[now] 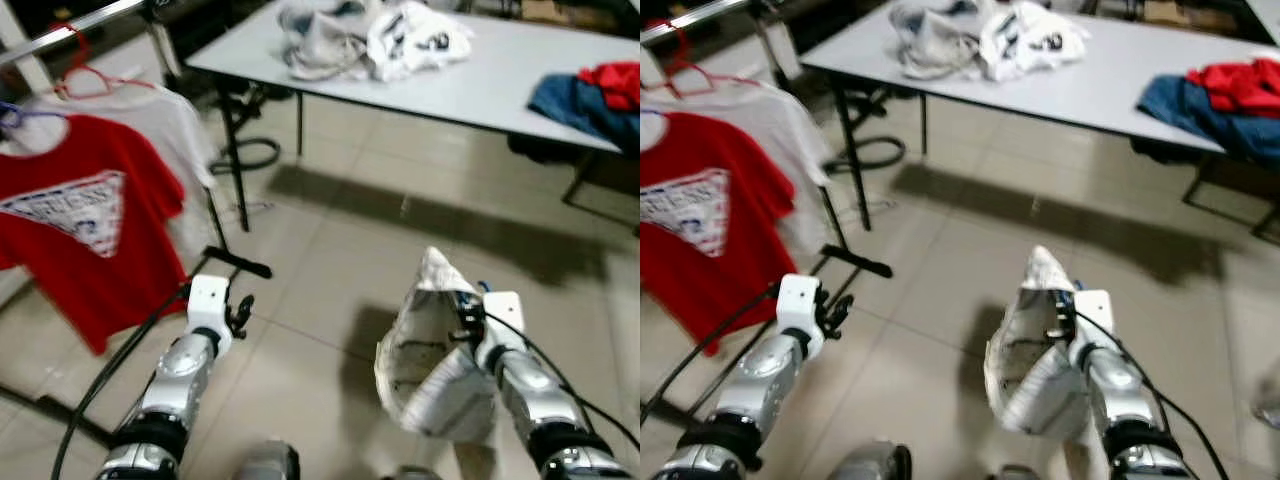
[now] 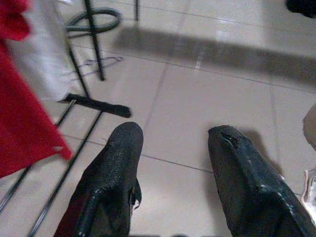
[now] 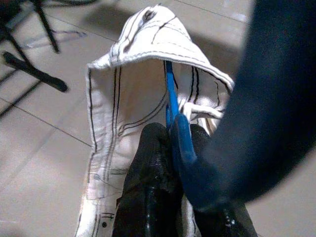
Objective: Hang hanger
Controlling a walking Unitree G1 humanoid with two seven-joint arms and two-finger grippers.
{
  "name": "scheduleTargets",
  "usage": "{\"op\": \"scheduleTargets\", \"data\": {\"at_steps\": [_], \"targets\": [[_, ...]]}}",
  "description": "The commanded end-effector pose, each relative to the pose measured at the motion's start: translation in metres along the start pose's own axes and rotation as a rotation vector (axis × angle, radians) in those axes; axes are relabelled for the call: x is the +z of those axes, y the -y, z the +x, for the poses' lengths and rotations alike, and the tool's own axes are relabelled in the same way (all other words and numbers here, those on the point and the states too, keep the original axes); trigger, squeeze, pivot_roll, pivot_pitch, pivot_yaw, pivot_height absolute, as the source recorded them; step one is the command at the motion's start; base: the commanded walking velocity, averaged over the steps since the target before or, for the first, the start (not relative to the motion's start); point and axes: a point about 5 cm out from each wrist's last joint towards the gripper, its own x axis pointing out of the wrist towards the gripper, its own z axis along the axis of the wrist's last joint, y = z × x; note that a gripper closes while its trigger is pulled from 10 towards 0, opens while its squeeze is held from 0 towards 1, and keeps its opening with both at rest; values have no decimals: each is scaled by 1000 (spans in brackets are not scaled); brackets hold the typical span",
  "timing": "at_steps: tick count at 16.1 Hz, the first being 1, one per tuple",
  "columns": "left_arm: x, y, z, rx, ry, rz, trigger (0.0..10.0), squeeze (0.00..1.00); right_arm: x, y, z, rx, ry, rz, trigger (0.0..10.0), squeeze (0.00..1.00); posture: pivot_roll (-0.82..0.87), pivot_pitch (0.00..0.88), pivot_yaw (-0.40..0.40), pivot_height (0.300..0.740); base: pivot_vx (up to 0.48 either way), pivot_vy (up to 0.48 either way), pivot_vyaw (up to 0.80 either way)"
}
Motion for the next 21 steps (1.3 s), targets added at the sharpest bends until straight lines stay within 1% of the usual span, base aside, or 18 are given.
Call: {"op": "scheduleTargets", "data": {"at_steps": [1, 2, 4, 7, 9, 13, 15, 18, 19, 21], "targets": [[0, 4, 2, -29, -3, 17, 10000, 0, 10, 6, 2, -25, 42, 51, 10000, 0, -127, 0, 34, 740, 0, 0, 800], [0, 6, 3, -39, -5, 30, 10000, 0, 7, 1, 1, 11, 28, 33, 10000, 0, -132, 0, 41, 740, 0, 0, 800], [2, 8, 4, -44, -4, 43, 10000, 0, 5, -7, 1, 46, 23, 7, 10000, 0, -135, 0, 46, 740, 0, -345, 800], [3, 10, 6, -40, -7, 51, 10000, 0, 8, -12, 3, 50, 41, 14, 10000, 0, -139, 0, 53, 740, 0, -427, 800], [6, 11, 9, -40, -1, 53, 10000, 0, 14, -11, 3, 37, 60, 22, 10000, 0, -147, 0, 61, 740, 0, -435, 800], [9, 11, 11, -37, 2, 60, 10000, 0, 20, -7, 3, 22, 82, 21, 10000, 0, -153, 0, 65, 740, 0, -435, 800], [9, 12, 12, -37, 5, 54, 10000, 0, 22, -4, 2, 11, 90, 20, 10000, 0, -153, 0, 65, 740, 0, -433, 800], [9, 12, 12, -34, 4, 55, 10000, 0, 23, -3, 2, 4, 92, 22, 10000, 0, -153, 0, 68, 740, 0, -435, 800], [12, 11, 13, -32, 22, 36, 10000, 0, 23, -3, 2, -1, 91, 23, 10000, 0, -154, 0, 71, 740, 0, -345, 800], [13, 7, 15, 7, 4, -10, 10000, 0, 24, -2, 1, -16, 102, 71, 10000, 0, -156, 0, 74, 740, 0, 0, 0]]}}
